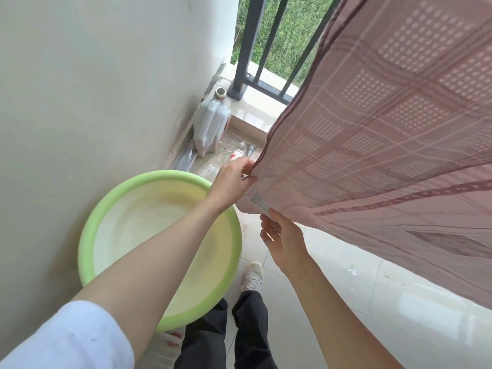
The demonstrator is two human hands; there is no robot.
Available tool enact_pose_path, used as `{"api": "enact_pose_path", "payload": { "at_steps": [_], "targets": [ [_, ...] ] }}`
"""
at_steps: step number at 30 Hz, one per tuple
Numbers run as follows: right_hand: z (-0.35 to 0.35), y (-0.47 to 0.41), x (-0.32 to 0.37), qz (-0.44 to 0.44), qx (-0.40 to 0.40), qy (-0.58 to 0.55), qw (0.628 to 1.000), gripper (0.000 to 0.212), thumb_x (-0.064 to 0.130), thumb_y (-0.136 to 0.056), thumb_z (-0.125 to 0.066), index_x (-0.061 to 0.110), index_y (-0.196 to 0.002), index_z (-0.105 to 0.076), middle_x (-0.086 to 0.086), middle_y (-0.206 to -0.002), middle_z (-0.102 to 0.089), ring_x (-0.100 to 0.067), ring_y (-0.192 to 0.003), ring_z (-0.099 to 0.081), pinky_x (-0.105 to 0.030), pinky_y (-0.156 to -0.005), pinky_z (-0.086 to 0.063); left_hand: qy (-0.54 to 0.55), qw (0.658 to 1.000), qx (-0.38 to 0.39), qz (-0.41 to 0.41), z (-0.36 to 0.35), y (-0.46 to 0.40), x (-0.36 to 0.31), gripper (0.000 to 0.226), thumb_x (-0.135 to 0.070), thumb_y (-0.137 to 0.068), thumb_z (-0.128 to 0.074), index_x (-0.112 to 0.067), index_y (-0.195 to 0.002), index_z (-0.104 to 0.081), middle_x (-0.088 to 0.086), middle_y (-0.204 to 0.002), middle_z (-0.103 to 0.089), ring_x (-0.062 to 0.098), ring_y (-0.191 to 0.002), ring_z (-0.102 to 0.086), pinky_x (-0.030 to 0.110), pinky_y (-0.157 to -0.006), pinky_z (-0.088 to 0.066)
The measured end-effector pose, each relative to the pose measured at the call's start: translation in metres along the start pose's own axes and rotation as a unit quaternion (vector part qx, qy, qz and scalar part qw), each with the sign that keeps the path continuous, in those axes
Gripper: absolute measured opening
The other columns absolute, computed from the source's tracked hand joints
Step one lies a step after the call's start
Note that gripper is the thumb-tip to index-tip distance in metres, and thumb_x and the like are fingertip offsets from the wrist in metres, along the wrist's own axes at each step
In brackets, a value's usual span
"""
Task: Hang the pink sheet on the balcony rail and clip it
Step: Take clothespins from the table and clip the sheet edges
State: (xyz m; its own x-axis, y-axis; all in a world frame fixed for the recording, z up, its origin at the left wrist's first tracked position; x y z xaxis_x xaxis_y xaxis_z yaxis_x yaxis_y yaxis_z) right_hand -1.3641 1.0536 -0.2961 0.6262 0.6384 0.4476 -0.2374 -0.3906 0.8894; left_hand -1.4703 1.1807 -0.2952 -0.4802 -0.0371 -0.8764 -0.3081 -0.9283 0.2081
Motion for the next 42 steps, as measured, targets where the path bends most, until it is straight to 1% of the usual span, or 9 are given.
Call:
{"api": "enact_pose_path", "payload": {
  "at_steps": [7, 13, 18, 21, 24, 28, 35, 38, 42],
  "targets": [
    [0.003, -0.015, 0.001, 0.014, -0.01, 0.04, 0.999, 0.018, -0.001, -0.085, -0.052, 0.008, -0.07, -0.057, -0.005, -0.077, -0.054, -0.014, -0.068, -0.046, -0.025, -0.064, -0.04, -0.04, 0.998, -0.018, -0.048, 0.005, -0.014, 0.008, 0.008, -0.008, -0.078, -0.068, -0.003, -0.083, -0.064, 0.002, -0.077, -0.056, 0.02, -0.075, -0.057, 0.041, -0.078, -0.05],
    [-0.013, -0.018, -0.011, -0.007, 0.047, -0.008, 0.999, 0.011, 0.01, -0.091, -0.054, 0.007, -0.083, -0.059, -0.011, -0.084, -0.066, -0.016, -0.064, -0.052, -0.023, -0.06, -0.042, -0.056, 0.993, 0.008, -0.1, 0.015, -0.021, 0.002, 0.013, -0.014, -0.082, -0.066, 0.0, -0.084, -0.066, 0.011, -0.082, -0.066, 0.021, -0.076, -0.063, 0.028, -0.073, -0.05],
    [-0.028, -0.026, -0.036, -0.031, 0.094, -0.078, 0.992, 0.02, 0.027, -0.087, -0.059, 0.008, -0.081, -0.06, -0.007, -0.077, -0.063, -0.012, -0.054, -0.048, -0.021, -0.052, -0.042, -0.093, 0.992, 0.049, -0.076, 0.028, -0.021, 0.004, 0.013, -0.017, -0.086, -0.062, -0.007, -0.082, -0.069, -0.007, -0.071, -0.058, 0.017, -0.075, -0.049, 0.029, -0.073, -0.041],
    [-0.047, -0.027, -0.057, -0.056, 0.153, -0.149, 0.975, 0.031, 0.028, -0.077, -0.063, 0.004, -0.097, -0.061, 0.0, -0.066, -0.056, -0.008, -0.049, -0.045, -0.018, -0.046, -0.038, -0.093, 0.991, 0.082, -0.05, 0.031, -0.022, 0.001, 0.017, -0.022, -0.087, -0.061, -0.009, -0.08, -0.07, 0.001, -0.083, -0.061, 0.016, -0.081, -0.045, 0.025, -0.071, -0.031],
    [-0.064, -0.025, -0.068, -0.061, 0.192, -0.209, 0.957, 0.029, 0.026, -0.083, -0.056, 0.004, -0.101, -0.06, 0.002, -0.065, -0.05, -0.005, -0.048, -0.042, -0.016, -0.047, -0.033, -0.019, 0.995, 0.085, 0.051, 0.032, -0.023, 0.005, 0.022, -0.029, -0.082, -0.066, -0.009, -0.073, -0.069, -0.001, -0.077, -0.058, 0.012, -0.072, -0.047, 0.022, -0.065, -0.036],
    [-0.077, -0.026, -0.066, -0.057, 0.208, -0.292, 0.932, 0.028, 0.026, -0.081, -0.055, 0.005, -0.098, -0.059, 0.002, -0.065, -0.049, -0.004, -0.047, -0.042, -0.015, -0.045, -0.033, 0.076, 0.983, 0.063, 0.154, 0.029, -0.022, 0.016, 0.028, -0.023, -0.076, -0.072, 0.004, -0.08, -0.07, 0.005, -0.075, -0.056, 0.011, -0.073, -0.043, 0.003, -0.059, -0.037],
    [-0.086, -0.027, -0.064, -0.061, 0.204, -0.329, 0.92, 0.026, 0.027, -0.096, -0.043, 0.007, -0.095, -0.06, 0.002, -0.063, -0.052, -0.004, -0.048, -0.042, -0.015, -0.047, -0.032, 0.047, 0.984, 0.077, 0.152, 0.029, -0.019, 0.015, 0.048, -0.035, -0.075, -0.072, 0.012, -0.078, -0.064, 0.006, -0.077, -0.039, 0.018, -0.075, -0.029, -0.001, -0.047, -0.032],
    [-0.089, -0.026, -0.062, -0.063, 0.201, -0.327, 0.921, 0.026, 0.028, -0.095, -0.044, 0.007, -0.094, -0.06, 0.003, -0.063, -0.052, -0.004, -0.048, -0.042, -0.014, -0.048, -0.03, 0.044, 0.983, 0.084, 0.158, 0.028, -0.017, 0.011, 0.034, -0.036, -0.075, -0.071, -0.002, -0.073, -0.064, 0.005, -0.079, -0.039, 0.018, -0.076, -0.029, -0.001, -0.047, -0.032],
    [-0.091, -0.025, -0.058, -0.055, 0.195, -0.349, 0.915, 0.026, 0.028, -0.094, -0.045, 0.007, -0.093, -0.06, 0.002, -0.064, -0.049, -0.004, -0.049, -0.04, -0.015, -0.049, -0.03, 0.028, 0.985, 0.075, 0.15, 0.031, -0.016, 0.011, 0.036, -0.035, -0.078, -0.068, -0.001, -0.069, -0.063, 0.007, -0.07, -0.044, 0.016, -0.063, -0.036, 0.005, -0.042, -0.029]
  ]
}}
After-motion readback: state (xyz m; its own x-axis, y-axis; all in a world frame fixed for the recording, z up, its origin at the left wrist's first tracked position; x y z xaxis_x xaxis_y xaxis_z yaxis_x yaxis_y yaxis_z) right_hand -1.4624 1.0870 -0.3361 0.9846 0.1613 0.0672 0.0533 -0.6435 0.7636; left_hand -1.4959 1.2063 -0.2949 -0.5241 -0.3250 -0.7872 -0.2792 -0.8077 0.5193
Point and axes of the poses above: each hand's wrist, its own y-axis away from the middle knuckle, its own z-axis out of the back of the hand, x = y × z, the point moved 5 cm from there along -y, towards the middle knuckle
